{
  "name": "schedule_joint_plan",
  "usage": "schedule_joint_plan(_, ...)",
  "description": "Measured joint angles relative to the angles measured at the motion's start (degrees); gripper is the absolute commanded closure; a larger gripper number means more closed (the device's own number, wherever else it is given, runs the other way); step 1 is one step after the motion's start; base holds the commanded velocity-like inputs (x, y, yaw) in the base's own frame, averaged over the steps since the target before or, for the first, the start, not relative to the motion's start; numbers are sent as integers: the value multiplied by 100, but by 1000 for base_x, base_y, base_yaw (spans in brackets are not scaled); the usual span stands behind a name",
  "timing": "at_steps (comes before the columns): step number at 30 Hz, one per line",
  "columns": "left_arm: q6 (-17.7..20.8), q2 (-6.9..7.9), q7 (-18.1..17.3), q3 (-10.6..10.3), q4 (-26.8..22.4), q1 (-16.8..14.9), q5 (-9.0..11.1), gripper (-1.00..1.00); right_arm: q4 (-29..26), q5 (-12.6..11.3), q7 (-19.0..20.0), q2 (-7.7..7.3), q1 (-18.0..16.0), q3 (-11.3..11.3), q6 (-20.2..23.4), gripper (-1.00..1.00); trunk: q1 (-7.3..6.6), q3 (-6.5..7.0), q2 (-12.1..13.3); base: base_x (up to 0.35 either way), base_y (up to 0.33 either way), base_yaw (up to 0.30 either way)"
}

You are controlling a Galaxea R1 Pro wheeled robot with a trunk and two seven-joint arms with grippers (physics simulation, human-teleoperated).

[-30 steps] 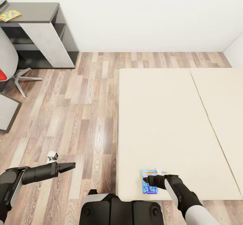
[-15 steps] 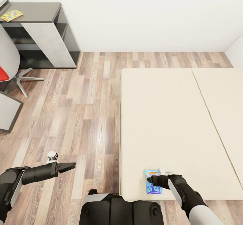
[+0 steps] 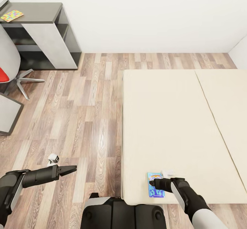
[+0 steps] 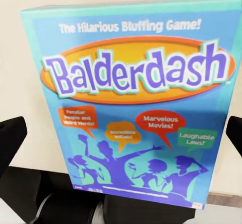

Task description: Put all the toys in the child's room - the three board games (two on the bed and one on the table), the two jigsaw puzzles on the table, and the tennis ball on the table - inside the toy box on the table in the child's room.

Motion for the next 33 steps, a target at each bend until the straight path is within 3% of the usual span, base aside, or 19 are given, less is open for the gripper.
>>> schedule_joint_plan(11, 4, 0, 0, 0, 1, 1, -3, -100, 9, 3, -7, 95, -1, 0, -35, -100, 1, 0, 0, 0, -47, 0)
schedule_joint_plan(33, 3, 0, 0, 0, 0, 1, -3, -100, -10, 12, -1, 110, 0, 0, -2, -100, 0, 0, 0, 0, -3, 0)
